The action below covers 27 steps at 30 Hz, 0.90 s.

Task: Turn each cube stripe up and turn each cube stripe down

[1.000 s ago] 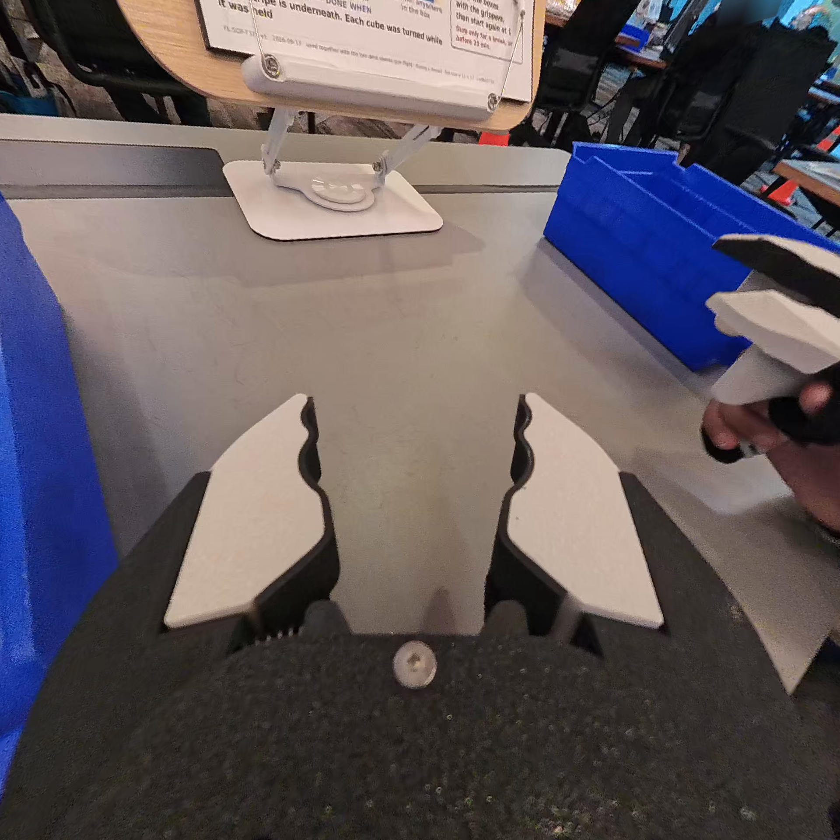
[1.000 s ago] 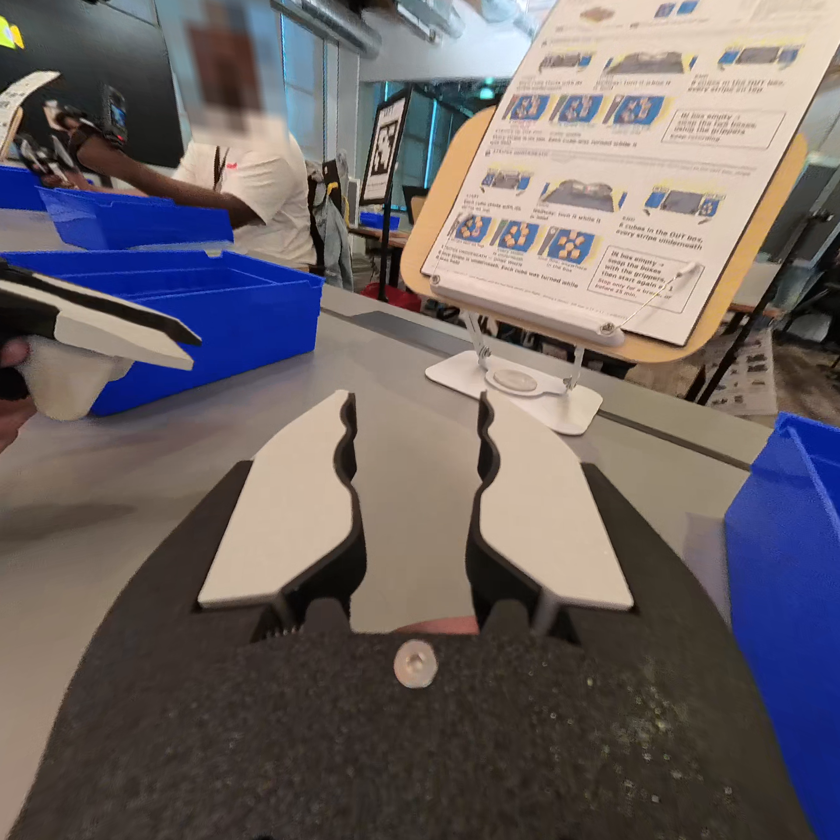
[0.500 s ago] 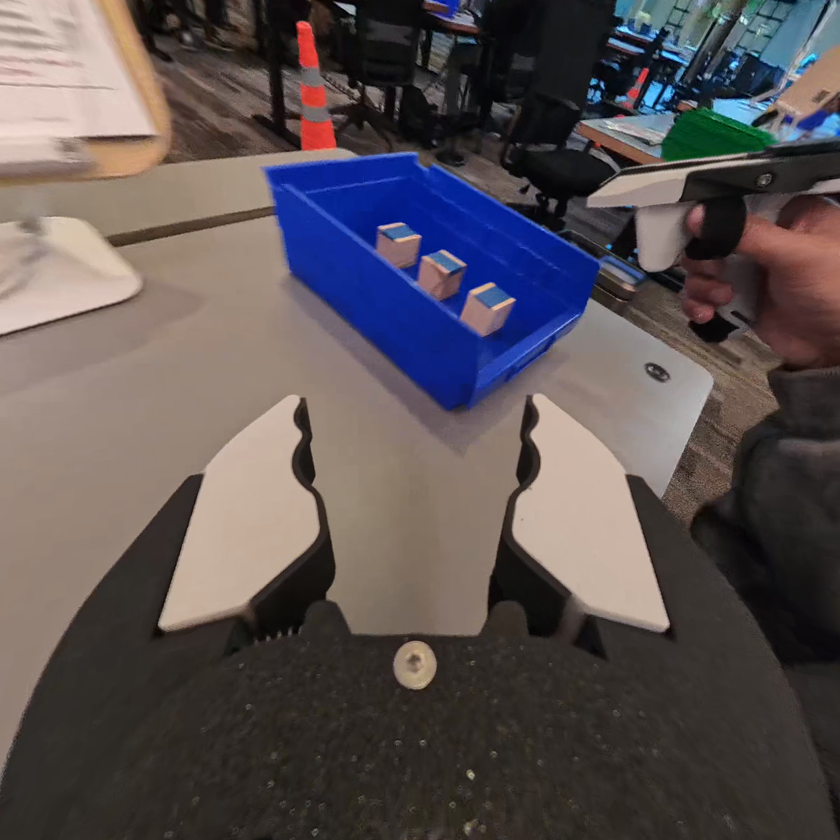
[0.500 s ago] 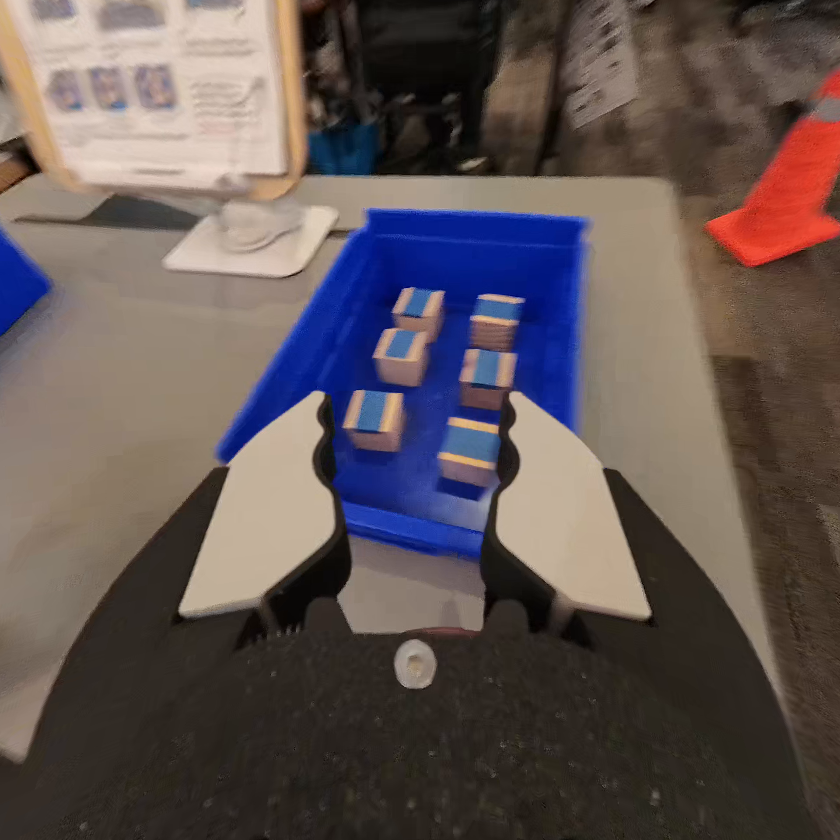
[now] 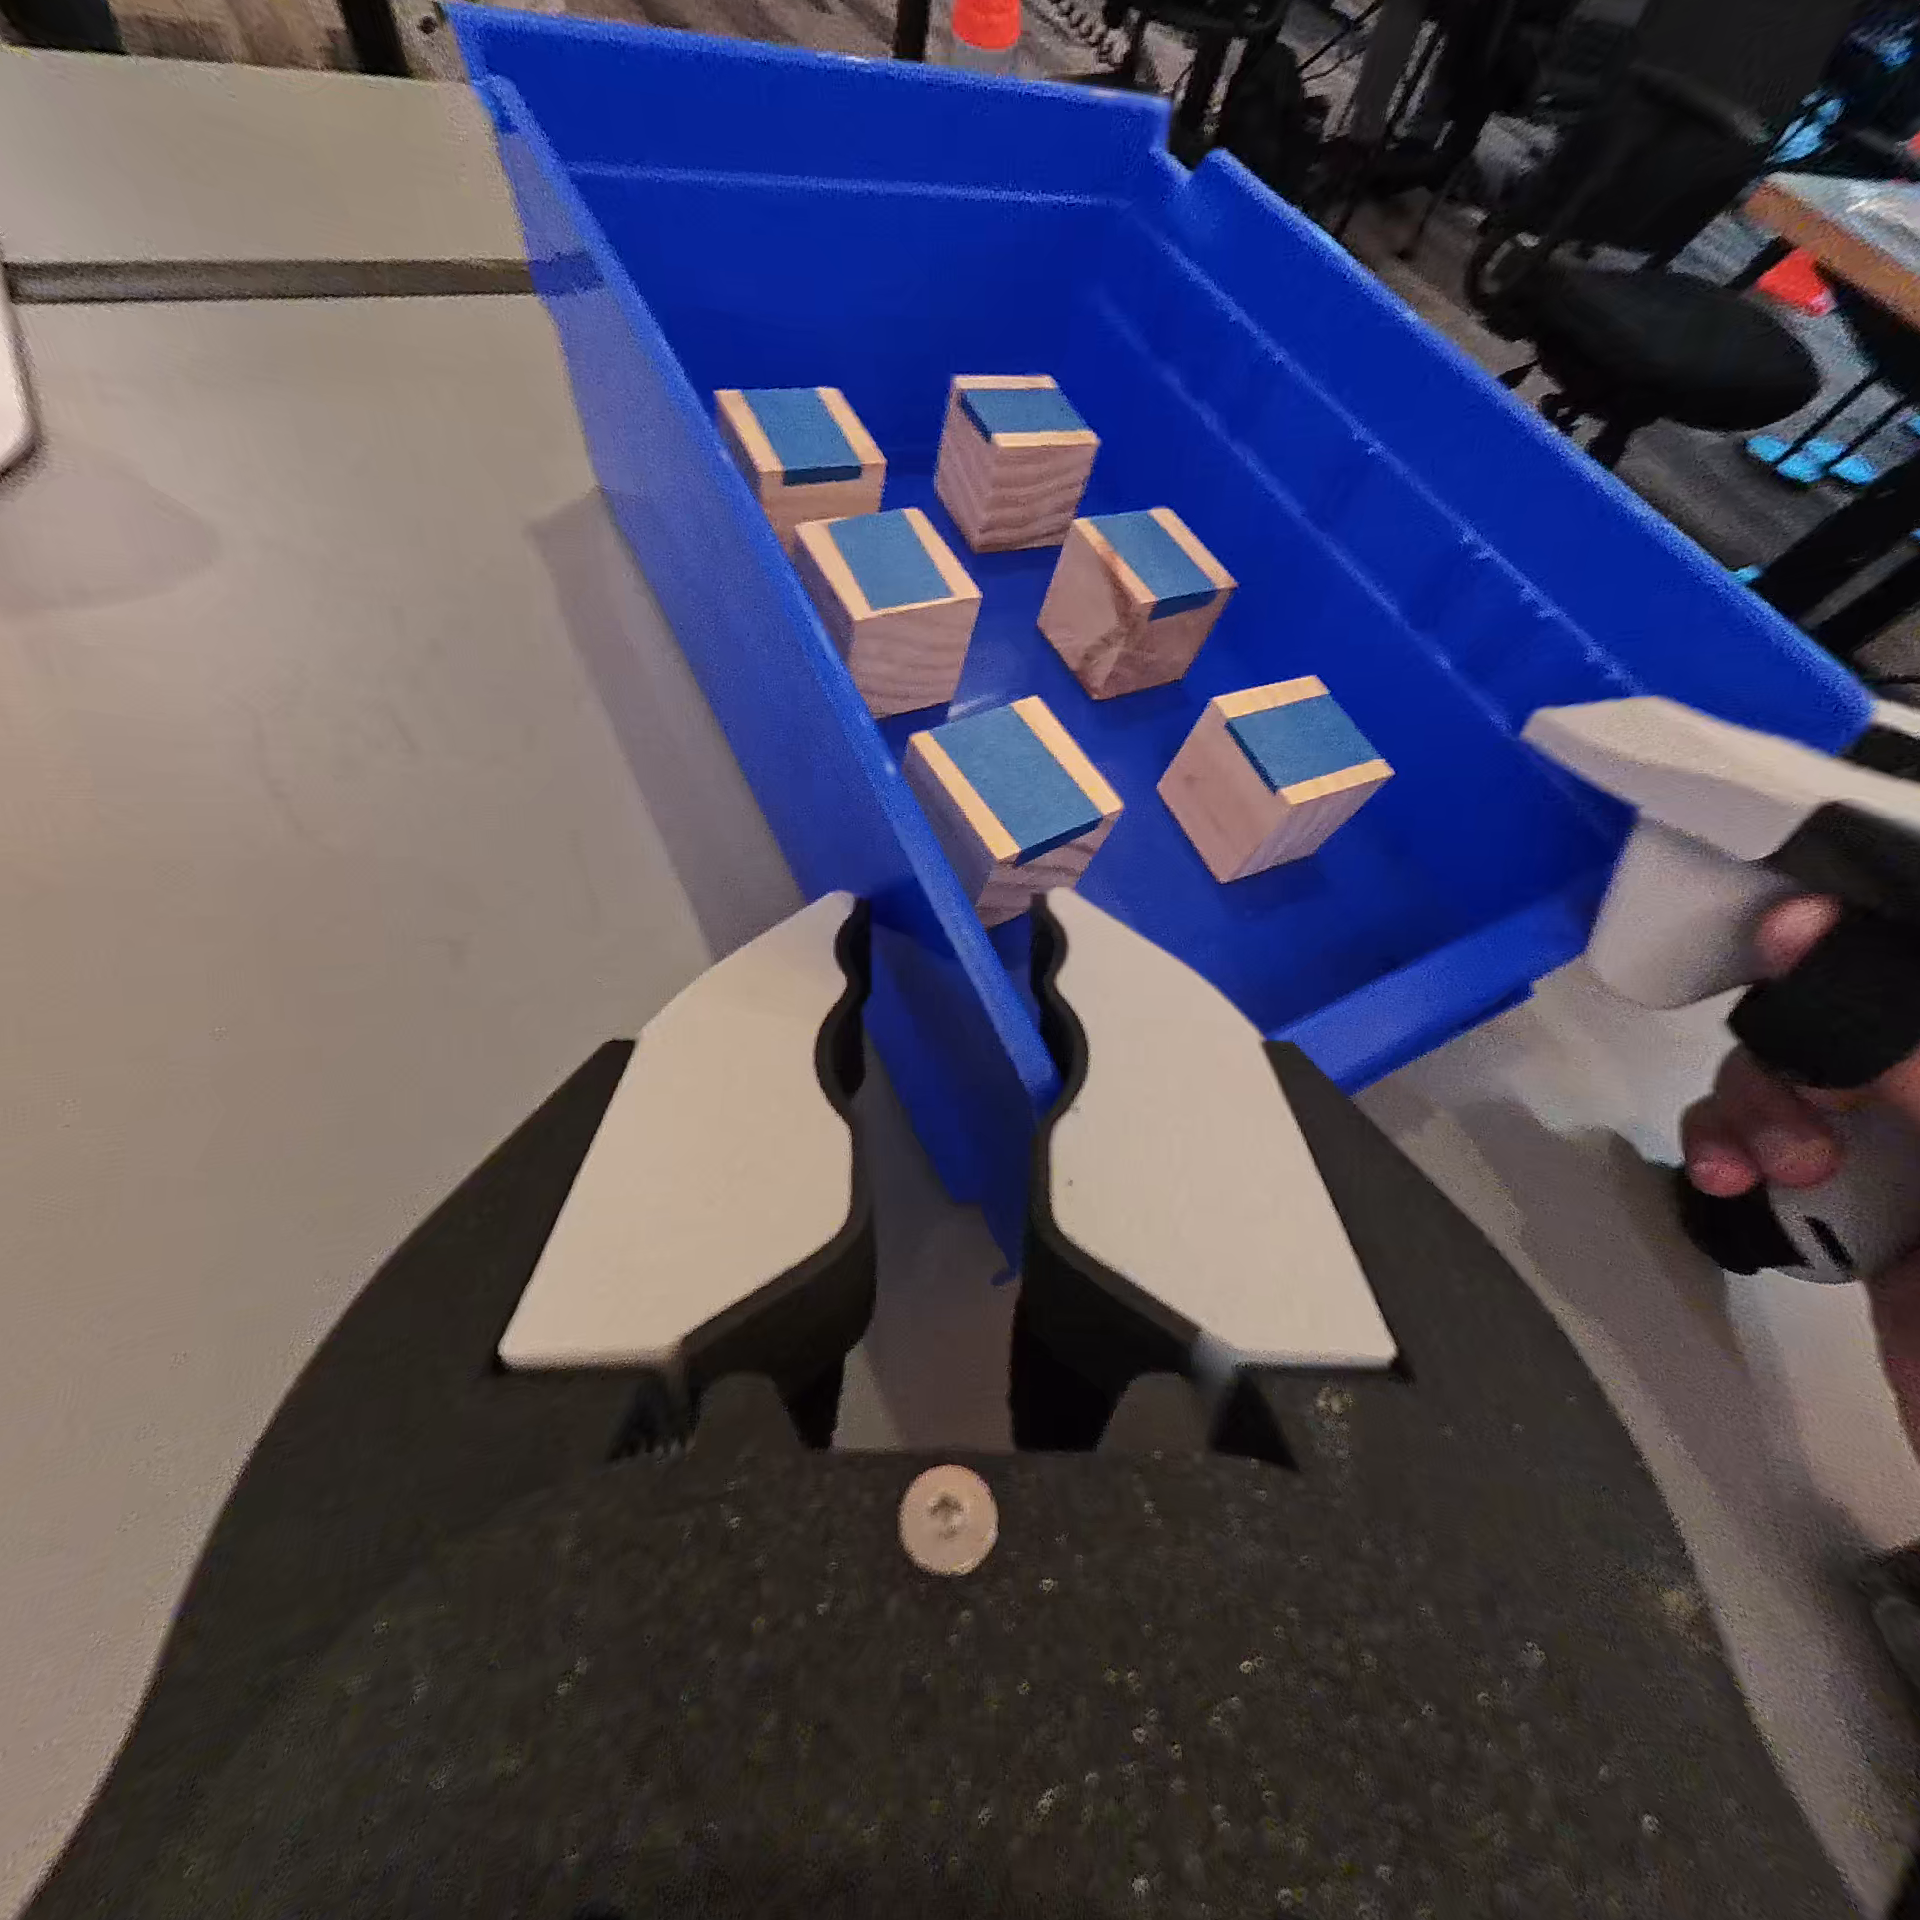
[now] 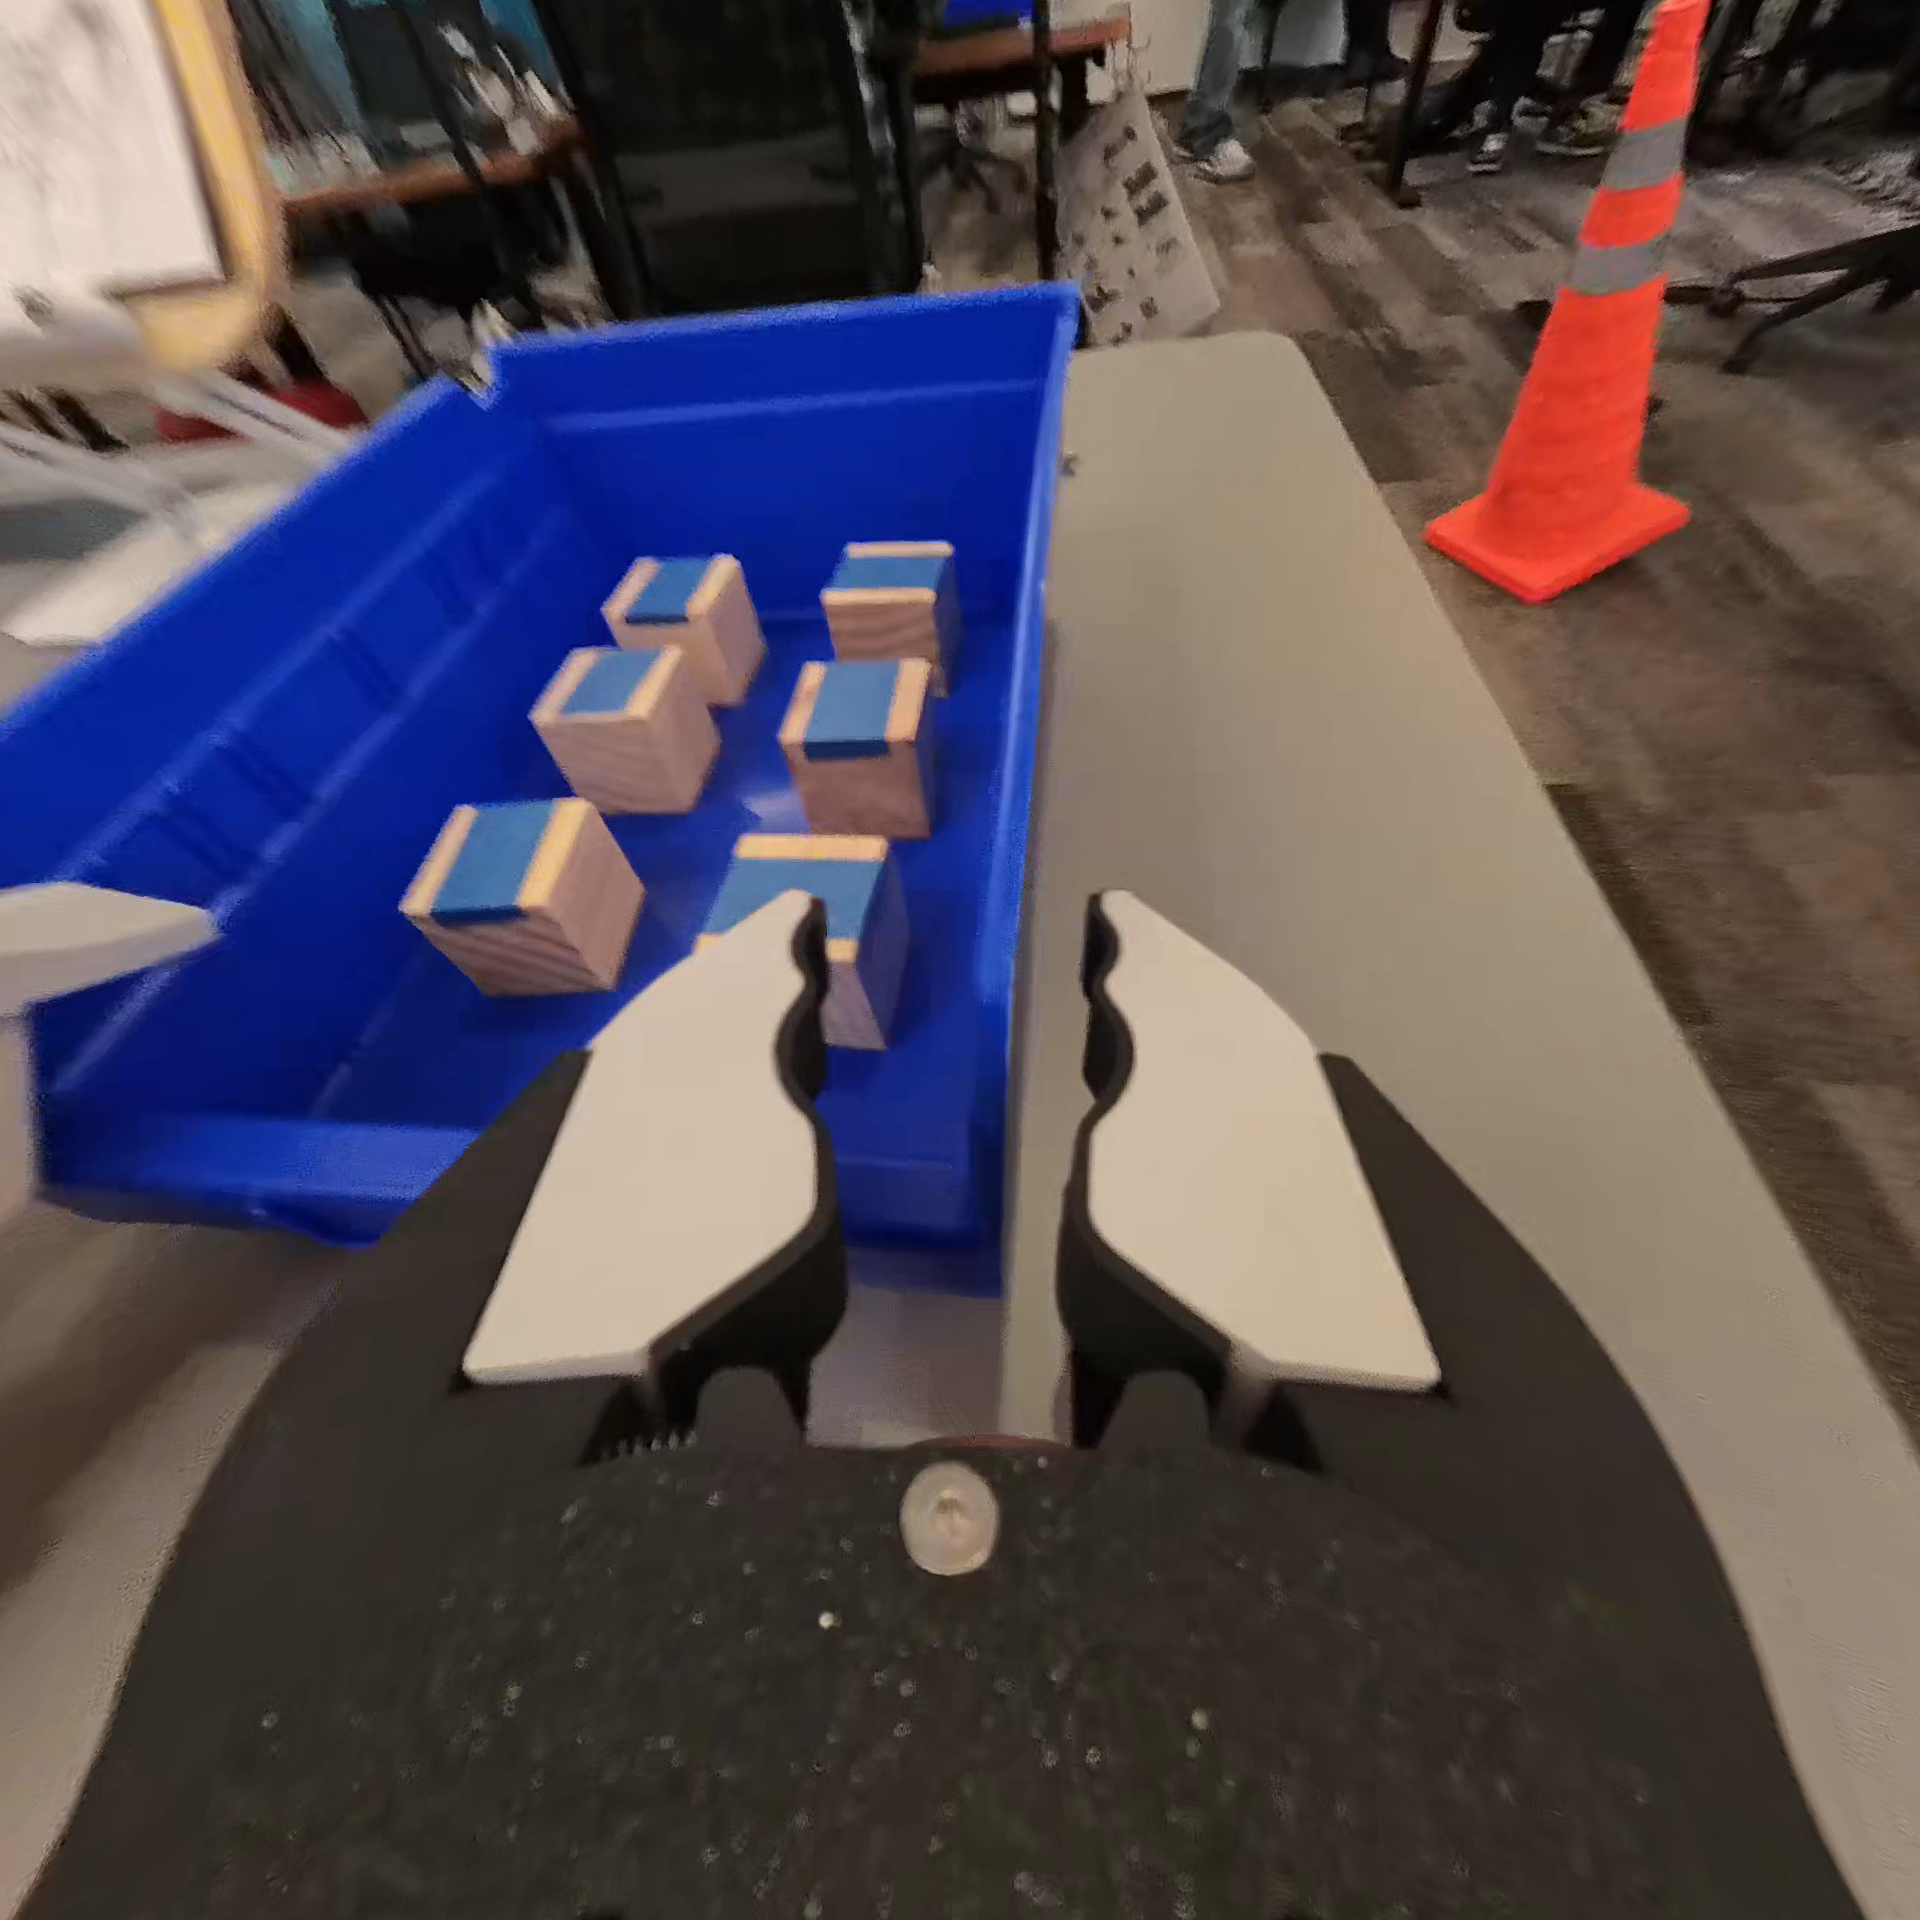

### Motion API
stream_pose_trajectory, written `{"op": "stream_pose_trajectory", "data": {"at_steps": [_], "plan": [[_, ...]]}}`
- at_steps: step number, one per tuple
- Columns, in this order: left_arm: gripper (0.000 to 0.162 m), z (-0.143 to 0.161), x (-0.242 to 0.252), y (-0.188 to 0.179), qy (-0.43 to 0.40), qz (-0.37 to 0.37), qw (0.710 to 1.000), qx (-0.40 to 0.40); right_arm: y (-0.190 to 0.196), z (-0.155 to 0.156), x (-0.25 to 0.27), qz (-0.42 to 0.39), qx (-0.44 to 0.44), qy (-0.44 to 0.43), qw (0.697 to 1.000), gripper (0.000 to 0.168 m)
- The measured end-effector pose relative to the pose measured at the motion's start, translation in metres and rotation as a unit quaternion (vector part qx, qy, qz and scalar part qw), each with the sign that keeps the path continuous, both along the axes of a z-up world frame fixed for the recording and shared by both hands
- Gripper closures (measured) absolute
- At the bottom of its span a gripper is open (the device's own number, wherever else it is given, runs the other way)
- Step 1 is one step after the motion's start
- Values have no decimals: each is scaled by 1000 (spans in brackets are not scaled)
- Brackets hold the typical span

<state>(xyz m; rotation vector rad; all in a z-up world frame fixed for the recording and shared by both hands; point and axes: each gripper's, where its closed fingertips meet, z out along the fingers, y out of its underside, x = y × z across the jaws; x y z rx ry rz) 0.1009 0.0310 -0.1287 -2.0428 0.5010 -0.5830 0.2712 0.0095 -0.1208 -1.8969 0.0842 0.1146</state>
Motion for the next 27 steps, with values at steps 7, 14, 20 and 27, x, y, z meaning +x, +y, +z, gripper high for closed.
{"op": "stream_pose_trajectory", "data": {"at_steps": [7,14,20,27], "plan": [[153,7,-24,2,66,22,997,41,-14,1,-12,-76,-45,15,996,163],[154,44,-83,-13,66,39,994,79,-22,43,-70,-66,-2,21,998,164],[155,90,-188,-29,53,100,987,113,-25,96,-173,1,53,3,999,163],[158,94,-322,-47,93,205,968,109,-14,96,-306,87,42,-25,995,163]]}}
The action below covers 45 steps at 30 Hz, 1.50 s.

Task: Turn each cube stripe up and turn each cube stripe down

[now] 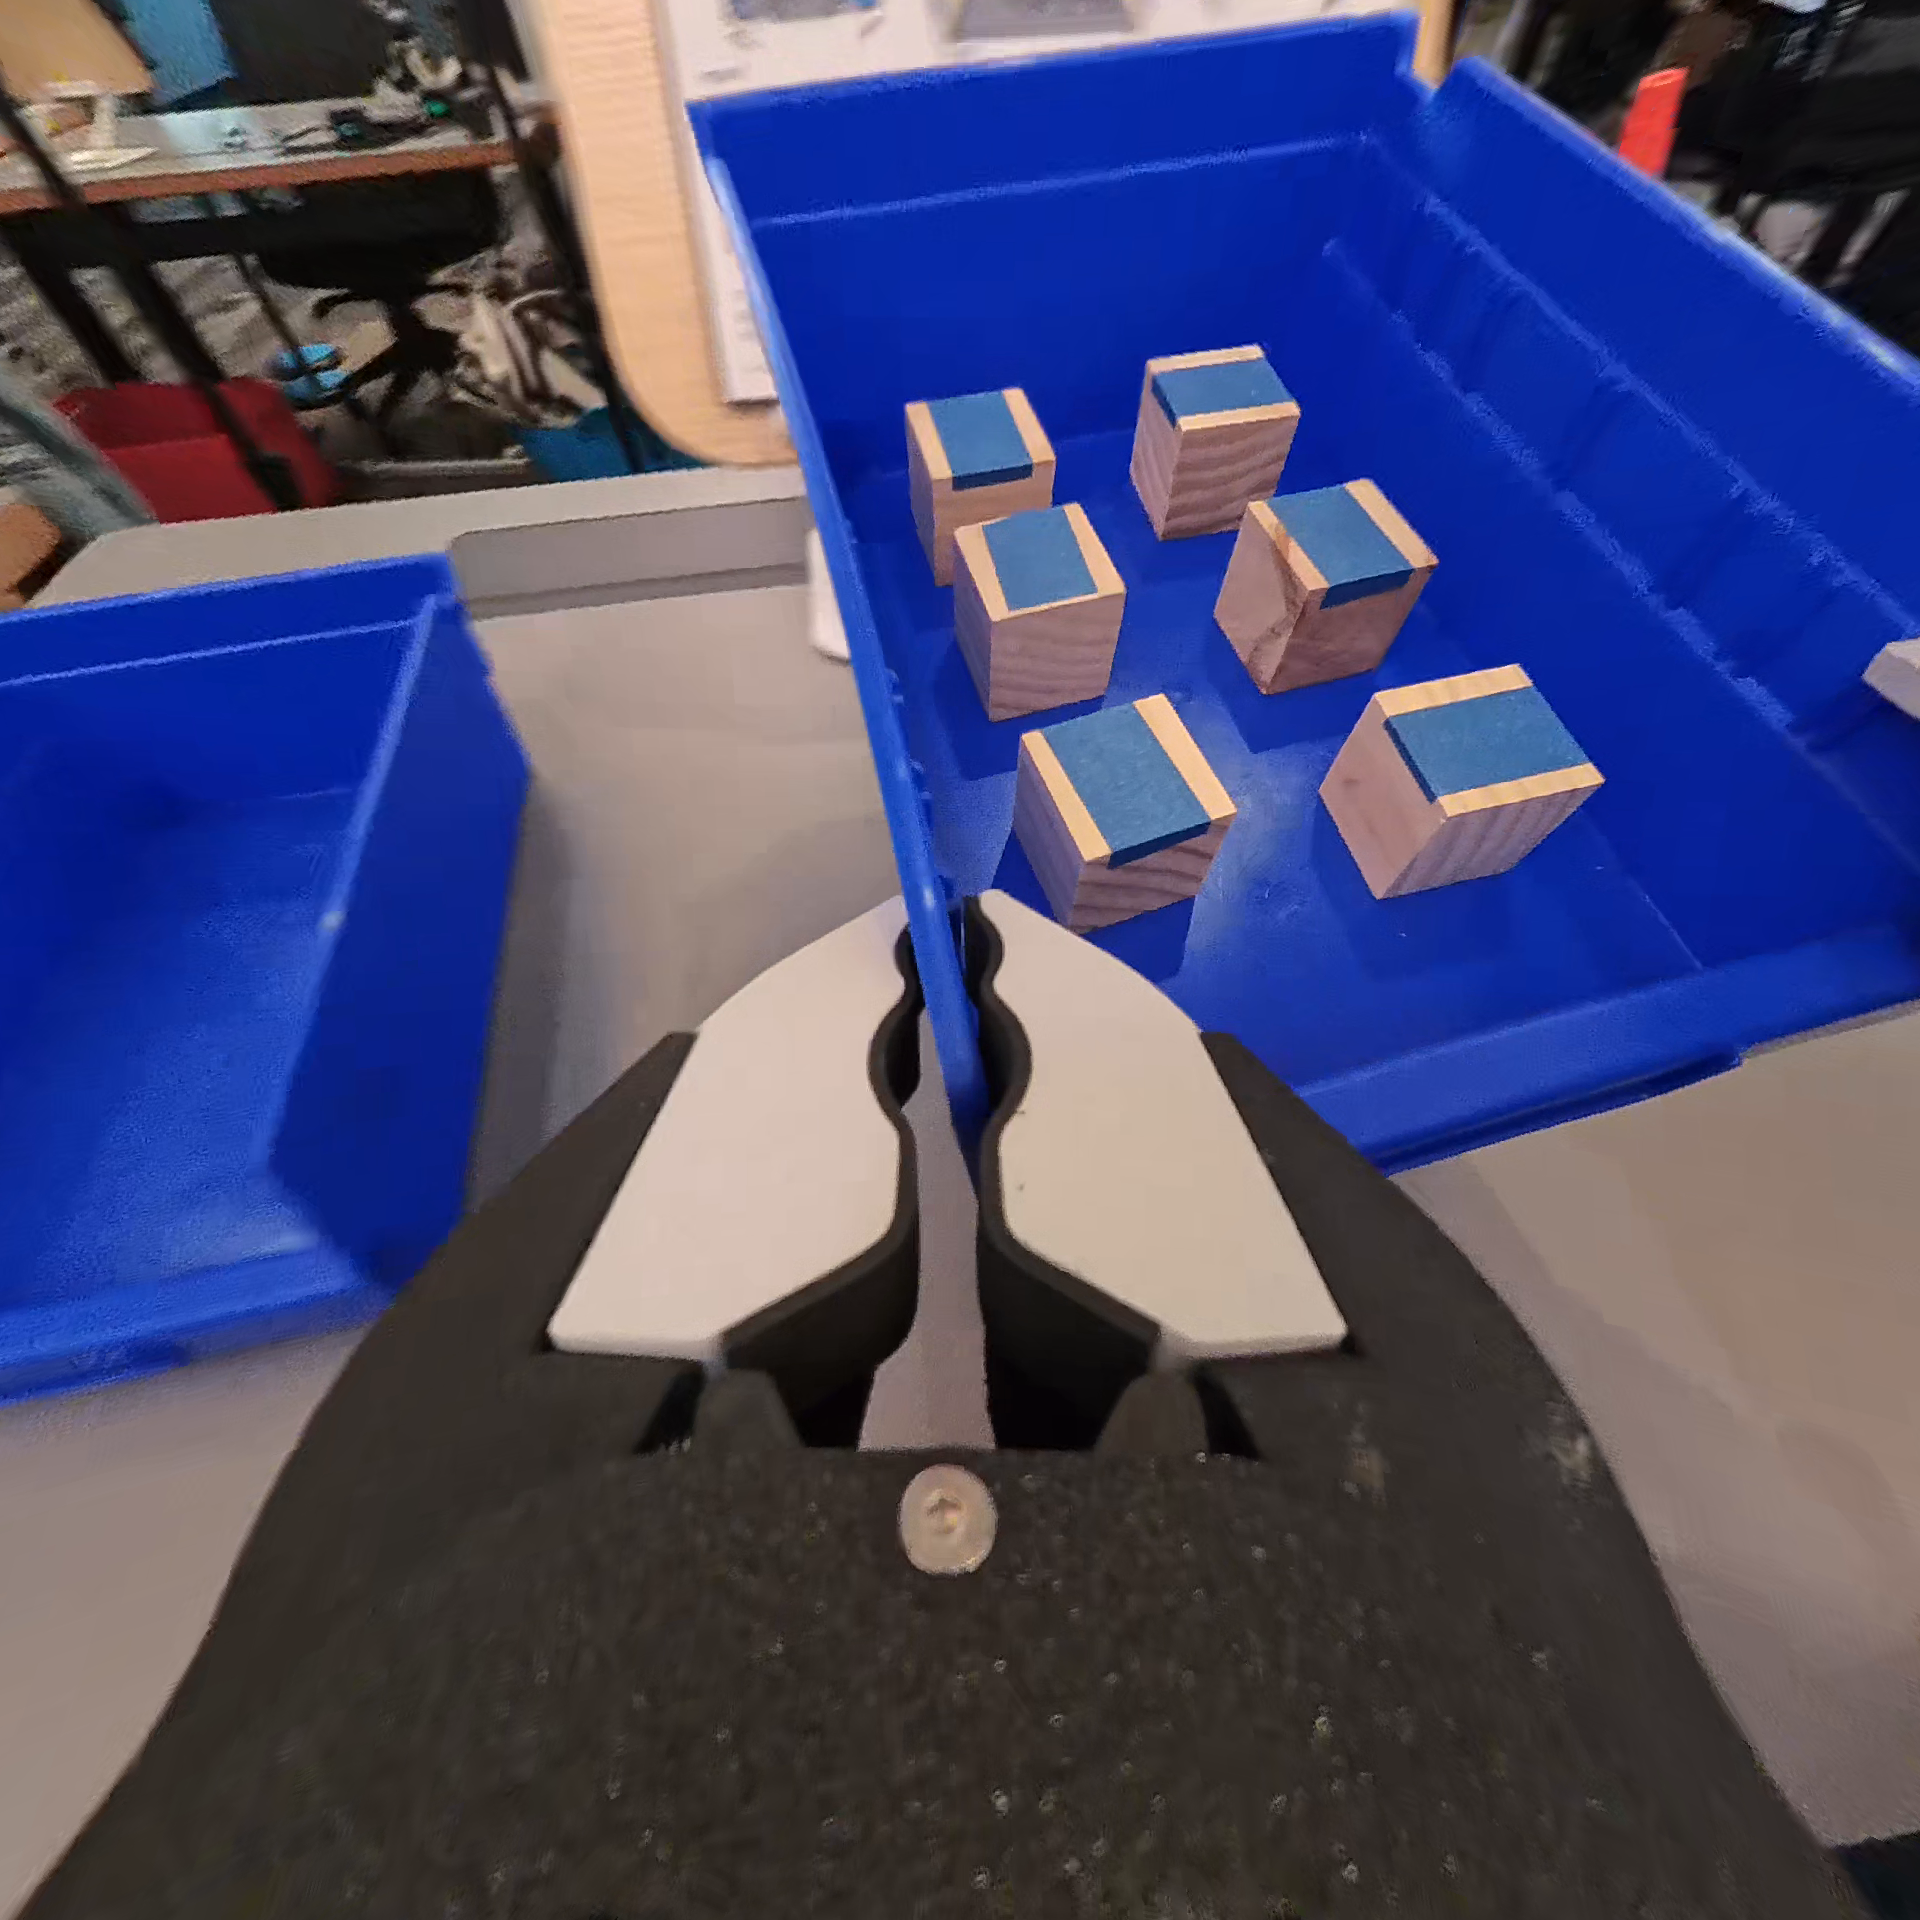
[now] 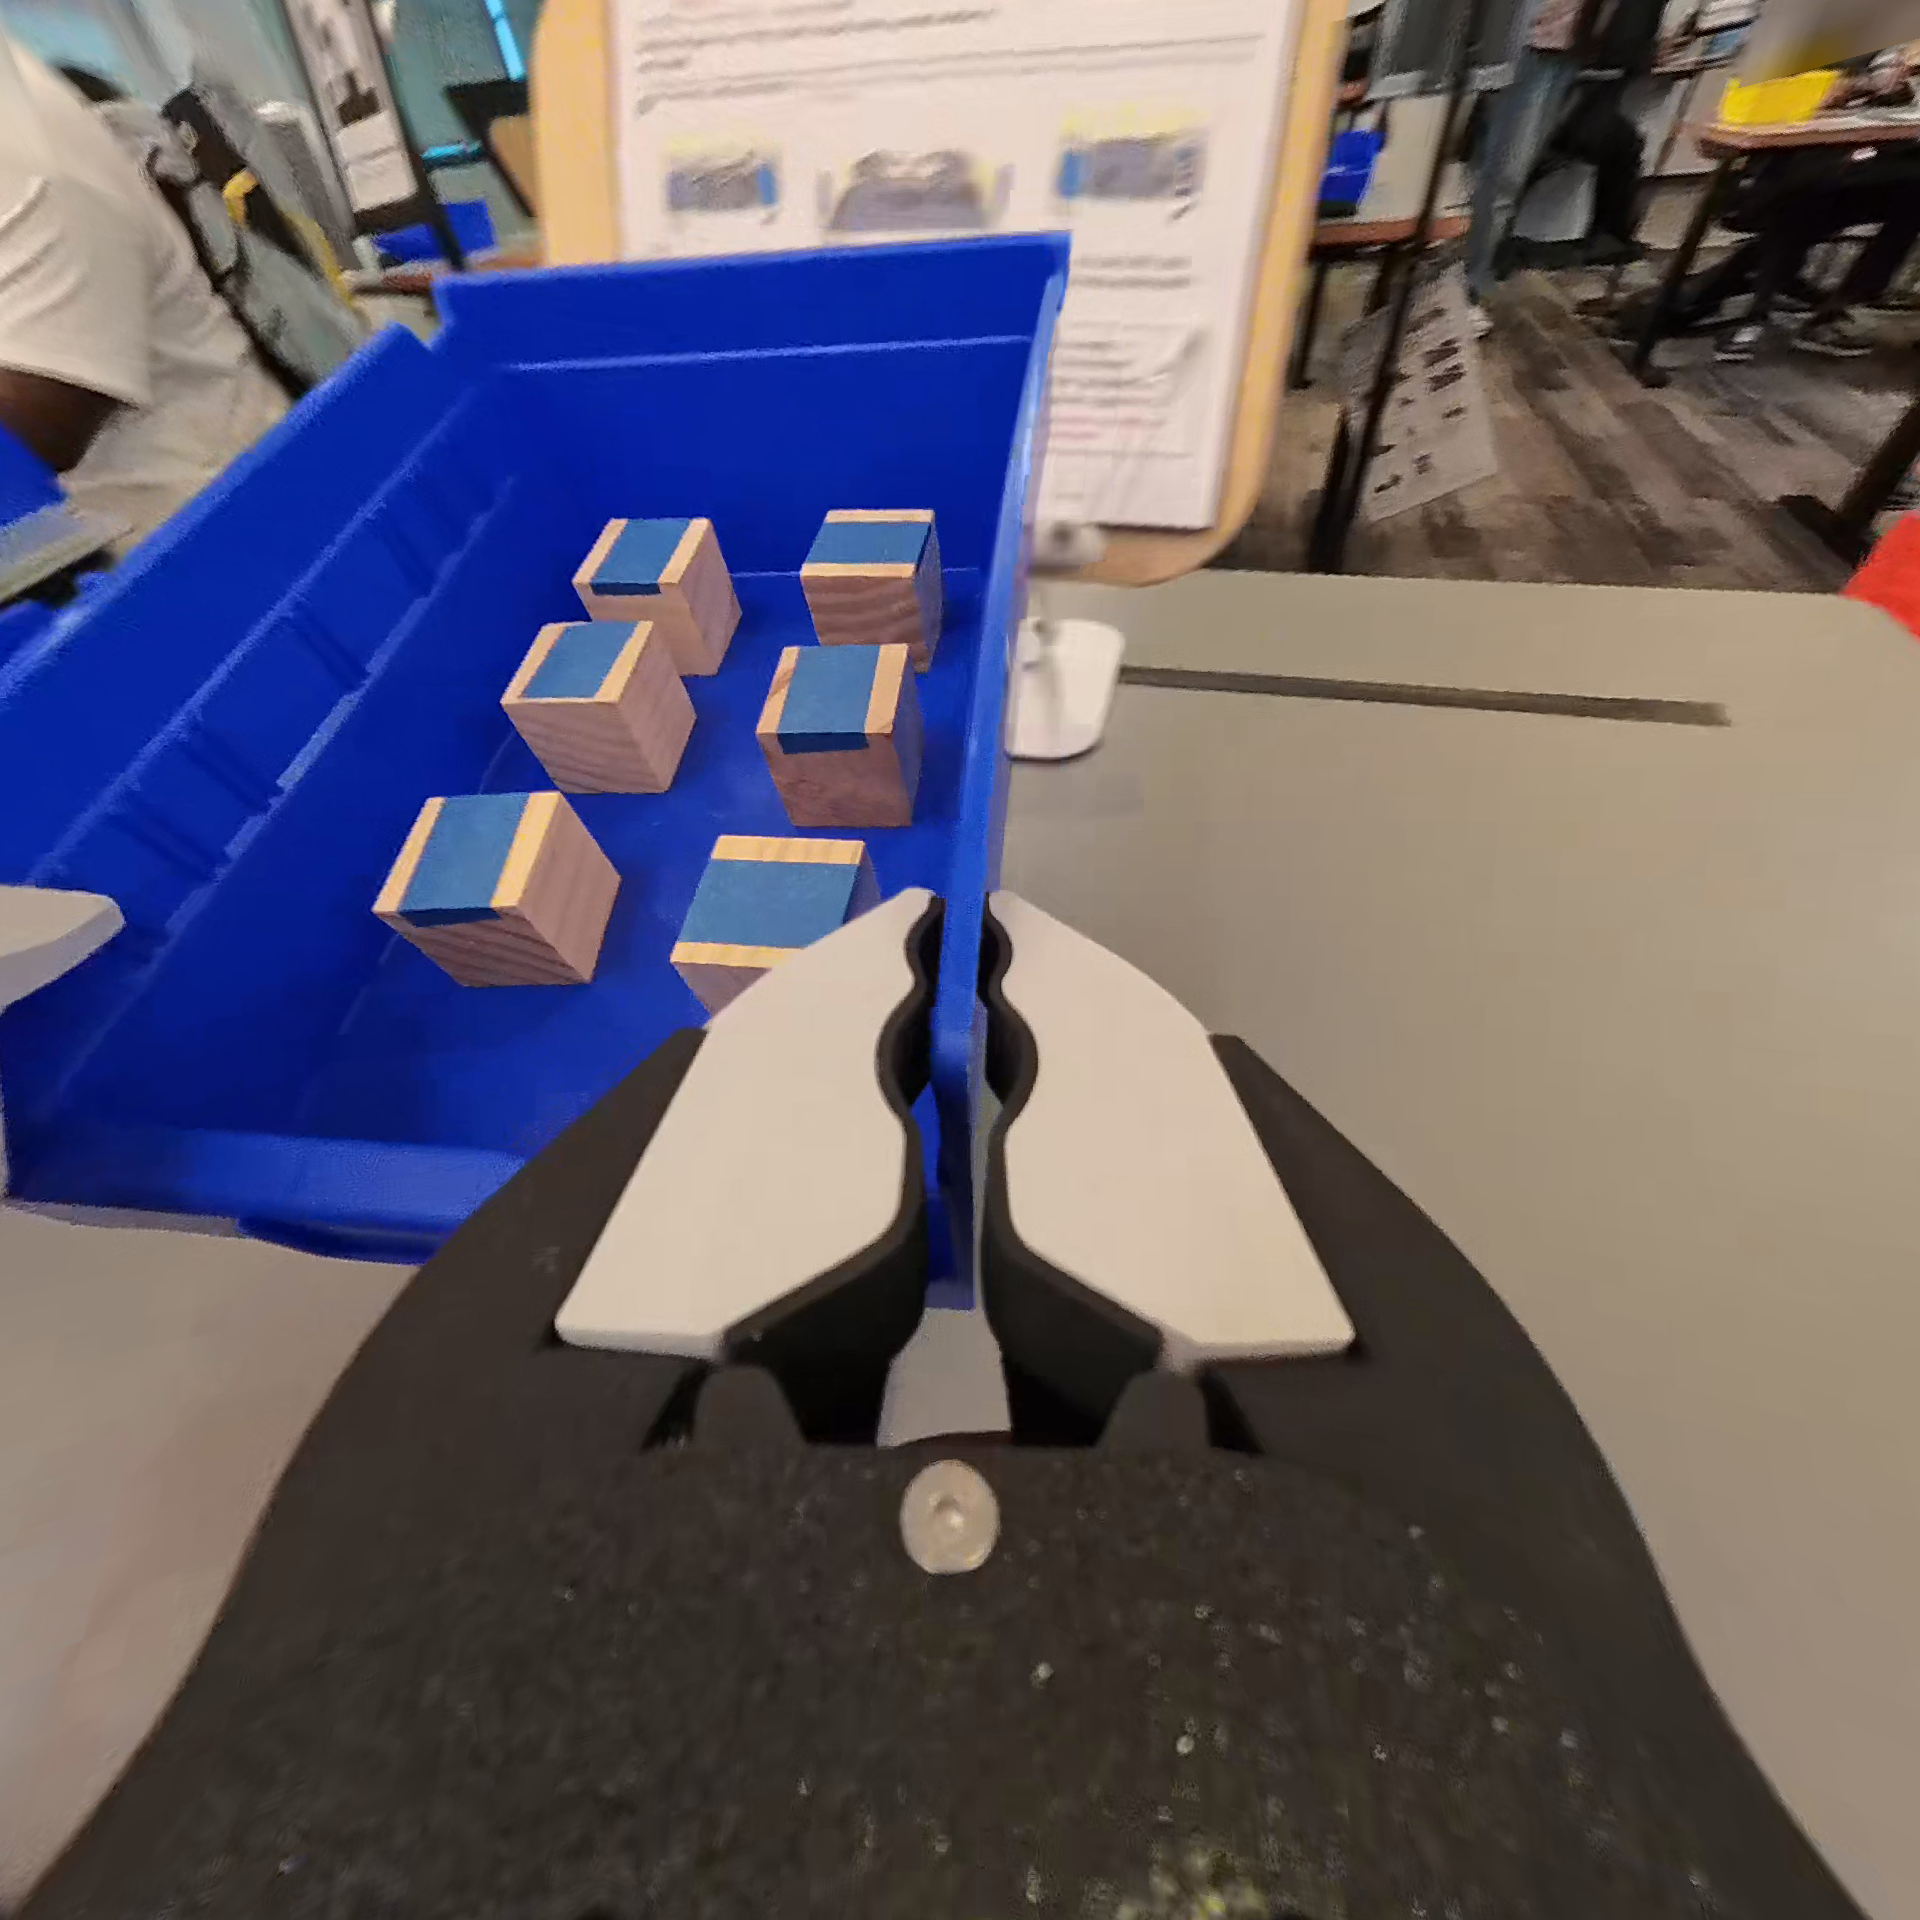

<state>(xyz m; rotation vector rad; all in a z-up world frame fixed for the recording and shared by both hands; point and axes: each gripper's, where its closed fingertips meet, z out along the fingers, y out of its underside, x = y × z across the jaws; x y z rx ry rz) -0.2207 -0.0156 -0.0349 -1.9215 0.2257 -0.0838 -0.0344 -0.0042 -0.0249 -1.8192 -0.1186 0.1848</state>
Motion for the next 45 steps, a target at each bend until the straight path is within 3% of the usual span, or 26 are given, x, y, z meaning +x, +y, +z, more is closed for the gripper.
{"op": "stream_pose_trajectory", "data": {"at_steps": [7,14,17,19,21,22,25,27,29,31,34,36,39,42,45], "plan": [[159,-33,-83,-18,16,60,998,-28,0,-49,-87,72,-44,-18,996,163],[158,-81,-89,-15,15,45,996,-77,0,-94,-92,83,-92,-23,992,163],[156,-87,-89,-13,-21,34,997,-68,1,-93,-94,98,-77,-13,992,160],[144,-86,-85,-15,-58,3,996,-71,1,-92,-95,123,-73,1,990,157],[108,-78,-85,-29,-88,-33,992,-89,-4,-89,-94,153,-64,13,986,151],[105,-68,-92,-39,-102,-44,990,-83,-8,-84,-91,158,-48,15,986,148],[108,-35,-153,-62,-119,-20,992,-38,-22,-59,-81,167,19,10,986,141],[113,-25,-213,-65,-118,22,992,-22,-39,-34,-82,191,88,31,977,151],[110,-35,-284,-53,-86,89,992,-33,-58,-13,-94,224,144,74,961,157],[104,-51,-338,-30,-70,131,988,-43,-72,-12,-124,280,121,100,947,157],[97,-85,-357,11,-102,101,985,-95,-91,-26,-173,349,70,92,930,145],[104,-99,-362,33,-96,100,985,-106,-105,-37,-202,386,50,83,918,145],[158,-99,-361,43,-100,94,987,-88,-118,-57,-233,412,7,68,909,145],[160,-100,-359,20,-65,117,987,-94,-124,-79,-256,424,-29,29,905,143],[159,-100,-351,-19,-73,137,984,-89,-120,-96,-277,425,-20,-32,905,126]]}}
